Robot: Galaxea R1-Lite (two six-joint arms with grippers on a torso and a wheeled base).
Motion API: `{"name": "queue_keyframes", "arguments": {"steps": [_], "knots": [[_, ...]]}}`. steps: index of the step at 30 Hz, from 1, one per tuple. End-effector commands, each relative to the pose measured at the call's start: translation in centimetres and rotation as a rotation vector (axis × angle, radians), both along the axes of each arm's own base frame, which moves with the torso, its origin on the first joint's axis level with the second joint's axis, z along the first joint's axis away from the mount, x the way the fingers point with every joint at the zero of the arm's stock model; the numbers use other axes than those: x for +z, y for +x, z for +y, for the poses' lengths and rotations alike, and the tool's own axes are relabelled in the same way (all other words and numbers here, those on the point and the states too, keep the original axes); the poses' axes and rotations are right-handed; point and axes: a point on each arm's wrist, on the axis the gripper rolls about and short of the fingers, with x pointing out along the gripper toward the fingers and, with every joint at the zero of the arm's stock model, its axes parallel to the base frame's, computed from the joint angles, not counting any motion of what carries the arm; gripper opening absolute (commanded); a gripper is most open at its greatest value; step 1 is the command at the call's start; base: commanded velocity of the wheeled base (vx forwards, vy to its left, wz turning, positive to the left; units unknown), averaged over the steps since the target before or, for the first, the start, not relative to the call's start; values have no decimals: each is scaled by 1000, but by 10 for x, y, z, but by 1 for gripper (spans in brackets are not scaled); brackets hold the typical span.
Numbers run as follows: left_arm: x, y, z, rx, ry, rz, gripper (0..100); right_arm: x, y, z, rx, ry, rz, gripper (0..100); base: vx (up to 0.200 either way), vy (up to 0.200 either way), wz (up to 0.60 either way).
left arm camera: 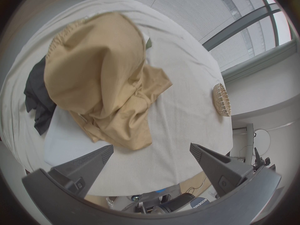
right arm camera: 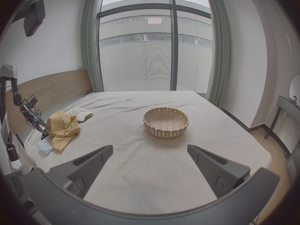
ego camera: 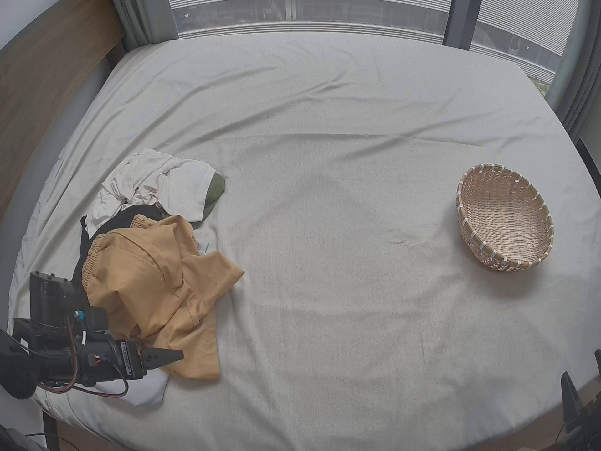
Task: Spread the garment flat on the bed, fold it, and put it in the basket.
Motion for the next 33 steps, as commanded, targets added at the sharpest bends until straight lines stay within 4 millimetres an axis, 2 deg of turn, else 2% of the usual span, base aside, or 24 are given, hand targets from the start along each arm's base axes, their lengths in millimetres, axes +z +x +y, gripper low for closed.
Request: {"name": "queue_keyframes", "arguments": {"steps": [1,13,21,33], "knots": [[-24,9,-1,2,11,118,100,-5,0,0,1,0,3,100,0,0,0],[-60,23,-2,10,22,179,100,-5,0,0,1,0,3,100,0,0,0],[-68,27,-3,9,25,180,100,-5,0,0,1,0,3,100,0,0,0],[-82,45,-4,36,40,105,100,-5,0,0,1,2,3,100,0,0,0]]}}
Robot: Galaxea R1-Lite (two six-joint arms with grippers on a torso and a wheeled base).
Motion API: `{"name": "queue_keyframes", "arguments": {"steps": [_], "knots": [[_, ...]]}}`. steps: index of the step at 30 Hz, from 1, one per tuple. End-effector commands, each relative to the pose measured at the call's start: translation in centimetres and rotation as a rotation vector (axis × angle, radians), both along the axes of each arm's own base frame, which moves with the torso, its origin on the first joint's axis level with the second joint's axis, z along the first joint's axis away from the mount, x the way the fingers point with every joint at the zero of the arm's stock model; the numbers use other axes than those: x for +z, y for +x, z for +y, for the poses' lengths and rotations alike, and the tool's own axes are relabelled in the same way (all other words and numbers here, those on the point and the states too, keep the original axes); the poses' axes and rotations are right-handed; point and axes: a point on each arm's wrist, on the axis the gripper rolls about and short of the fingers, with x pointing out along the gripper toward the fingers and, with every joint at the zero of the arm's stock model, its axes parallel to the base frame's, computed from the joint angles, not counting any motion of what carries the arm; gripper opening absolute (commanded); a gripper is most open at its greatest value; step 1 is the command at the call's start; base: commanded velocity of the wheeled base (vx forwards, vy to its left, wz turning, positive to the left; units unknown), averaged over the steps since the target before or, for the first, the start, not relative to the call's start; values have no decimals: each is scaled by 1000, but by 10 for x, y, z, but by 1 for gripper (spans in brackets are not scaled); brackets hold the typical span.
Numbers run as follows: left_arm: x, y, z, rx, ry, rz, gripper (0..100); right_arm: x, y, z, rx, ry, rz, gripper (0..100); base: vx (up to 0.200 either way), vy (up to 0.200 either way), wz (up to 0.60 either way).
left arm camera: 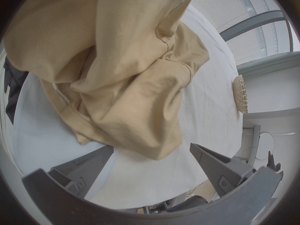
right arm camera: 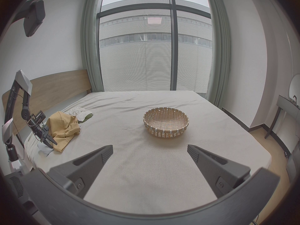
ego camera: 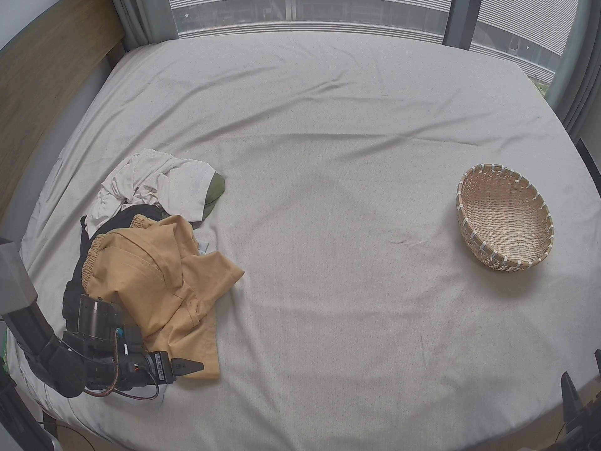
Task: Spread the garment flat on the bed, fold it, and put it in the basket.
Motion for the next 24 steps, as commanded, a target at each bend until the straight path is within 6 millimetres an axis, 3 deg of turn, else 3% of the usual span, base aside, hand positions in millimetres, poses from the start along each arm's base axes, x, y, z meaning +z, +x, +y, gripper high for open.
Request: {"name": "queue_keyframes", "arguments": {"steps": [1,8,9,18,24], "knots": [[-12,4,0,8,11,26,100,-5,0,0,1,2,3,100,0,0,0],[-15,14,-3,40,-19,-37,100,-5,0,0,1,2,3,100,0,0,0],[-15,14,-3,44,-21,-41,0,-5,0,0,1,2,3,100,0,0,0],[-2,19,-20,44,-108,-151,0,-5,0,0,1,0,3,100,0,0,0],[5,12,-56,-52,-201,-200,0,-5,0,0,1,2,3,100,0,0,0]]}}
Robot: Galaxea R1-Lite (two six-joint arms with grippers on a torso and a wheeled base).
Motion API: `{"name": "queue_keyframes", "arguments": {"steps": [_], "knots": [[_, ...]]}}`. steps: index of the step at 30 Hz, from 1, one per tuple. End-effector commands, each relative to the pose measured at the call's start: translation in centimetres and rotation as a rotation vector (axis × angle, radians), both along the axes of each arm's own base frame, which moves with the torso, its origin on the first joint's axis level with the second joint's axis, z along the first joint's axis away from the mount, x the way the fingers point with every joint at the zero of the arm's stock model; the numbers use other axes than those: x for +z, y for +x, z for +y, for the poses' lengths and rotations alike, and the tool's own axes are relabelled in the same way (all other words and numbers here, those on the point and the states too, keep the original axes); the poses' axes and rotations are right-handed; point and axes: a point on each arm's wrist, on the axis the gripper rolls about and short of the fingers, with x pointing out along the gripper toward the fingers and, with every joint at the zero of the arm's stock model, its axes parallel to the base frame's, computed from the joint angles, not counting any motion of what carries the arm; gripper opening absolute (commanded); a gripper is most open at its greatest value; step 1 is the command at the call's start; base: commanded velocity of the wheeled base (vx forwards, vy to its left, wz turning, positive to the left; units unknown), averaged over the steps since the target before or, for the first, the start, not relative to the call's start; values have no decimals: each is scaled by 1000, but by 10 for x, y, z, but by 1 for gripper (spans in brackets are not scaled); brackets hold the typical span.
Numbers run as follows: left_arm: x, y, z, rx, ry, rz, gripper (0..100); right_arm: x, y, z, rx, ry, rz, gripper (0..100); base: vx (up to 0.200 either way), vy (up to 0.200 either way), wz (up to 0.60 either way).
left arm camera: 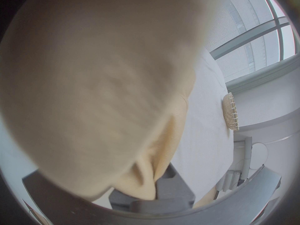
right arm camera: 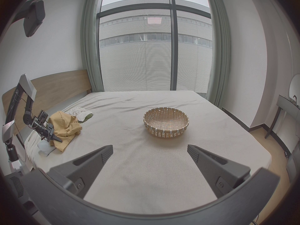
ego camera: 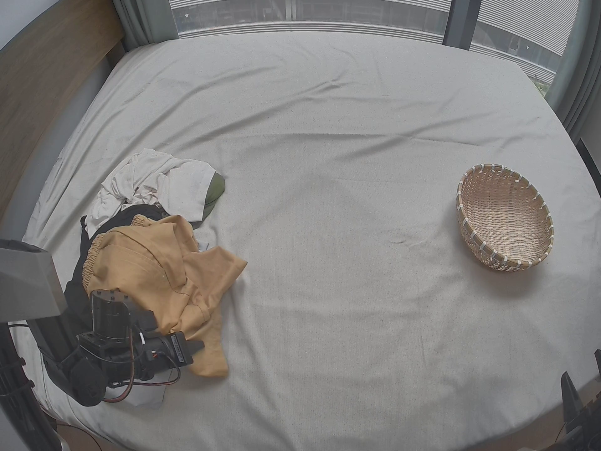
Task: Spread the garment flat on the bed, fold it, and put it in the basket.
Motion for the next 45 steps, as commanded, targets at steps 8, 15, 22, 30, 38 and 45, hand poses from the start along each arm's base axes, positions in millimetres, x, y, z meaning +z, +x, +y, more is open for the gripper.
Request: {"name": "queue_keyframes", "arguments": {"steps": [8,15,22,30,38,45], "knots": [[15,-12,-62,-182,-161,-133,0,-5,0,0,1,0,3,100,0,0,0],[5,1,-96,-219,-210,-220,0,-5,0,0,1,0,3,100,0,0,0],[17,19,-116,-222,-287,-290,0,-5,0,0,1,-1,3,100,0,0,0],[8,13,-150,-301,-322,-270,0,-5,0,0,1,-3,3,100,0,0,0],[15,12,-164,-329,-367,-286,0,-5,0,0,1,-3,3,100,0,0,0],[6,5,-191,-385,-381,-290,0,-5,0,0,1,-3,3,100,0,0,0]]}}
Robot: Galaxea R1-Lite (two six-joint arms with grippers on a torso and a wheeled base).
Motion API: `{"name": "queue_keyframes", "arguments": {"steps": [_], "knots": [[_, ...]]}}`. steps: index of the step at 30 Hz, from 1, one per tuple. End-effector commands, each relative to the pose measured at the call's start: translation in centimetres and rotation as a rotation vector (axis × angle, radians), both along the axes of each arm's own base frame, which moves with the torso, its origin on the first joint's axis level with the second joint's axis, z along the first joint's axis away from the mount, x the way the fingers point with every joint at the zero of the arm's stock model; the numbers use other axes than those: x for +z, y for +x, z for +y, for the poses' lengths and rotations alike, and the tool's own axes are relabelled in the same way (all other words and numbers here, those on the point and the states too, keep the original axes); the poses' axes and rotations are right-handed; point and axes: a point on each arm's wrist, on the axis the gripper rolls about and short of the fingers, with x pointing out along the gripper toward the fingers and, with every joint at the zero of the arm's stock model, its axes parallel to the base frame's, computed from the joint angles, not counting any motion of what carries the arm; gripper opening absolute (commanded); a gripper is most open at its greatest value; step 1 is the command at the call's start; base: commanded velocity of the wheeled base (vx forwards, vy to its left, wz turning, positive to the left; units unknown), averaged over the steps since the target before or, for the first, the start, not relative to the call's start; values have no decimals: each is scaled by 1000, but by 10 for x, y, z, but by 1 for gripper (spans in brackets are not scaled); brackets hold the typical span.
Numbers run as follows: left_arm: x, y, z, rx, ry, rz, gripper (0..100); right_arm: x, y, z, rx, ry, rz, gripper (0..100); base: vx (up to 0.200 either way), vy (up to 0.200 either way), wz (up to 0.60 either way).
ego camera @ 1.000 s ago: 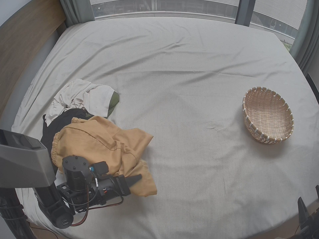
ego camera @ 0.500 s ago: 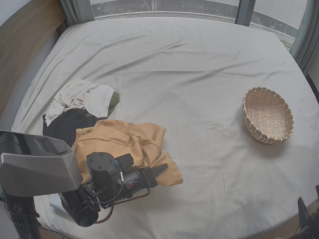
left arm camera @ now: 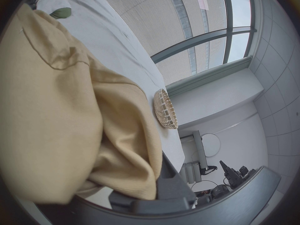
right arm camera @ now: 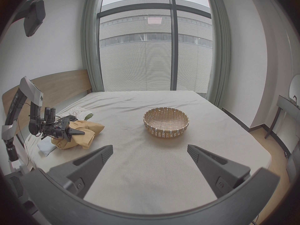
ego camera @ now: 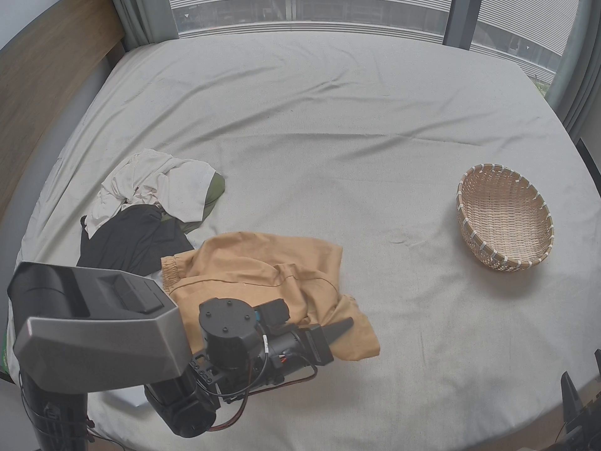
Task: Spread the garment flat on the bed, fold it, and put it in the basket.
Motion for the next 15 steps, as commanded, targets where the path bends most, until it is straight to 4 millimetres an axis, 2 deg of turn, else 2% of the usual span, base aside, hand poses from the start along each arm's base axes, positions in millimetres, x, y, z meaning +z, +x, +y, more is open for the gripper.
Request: {"name": "queue_keyframes", "arguments": {"steps": [1,5,15], "knots": [[-6,-1,-16,-18,-6,-12,0,-5,0,0,3,0,3,100,0,0,0],[-1,-2,-23,-27,-25,-28,0,-5,0,0,1,0,3,100,0,0,0],[-5,0,-30,-37,-27,-33,0,-5,0,0,1,0,3,100,0,0,0]]}}
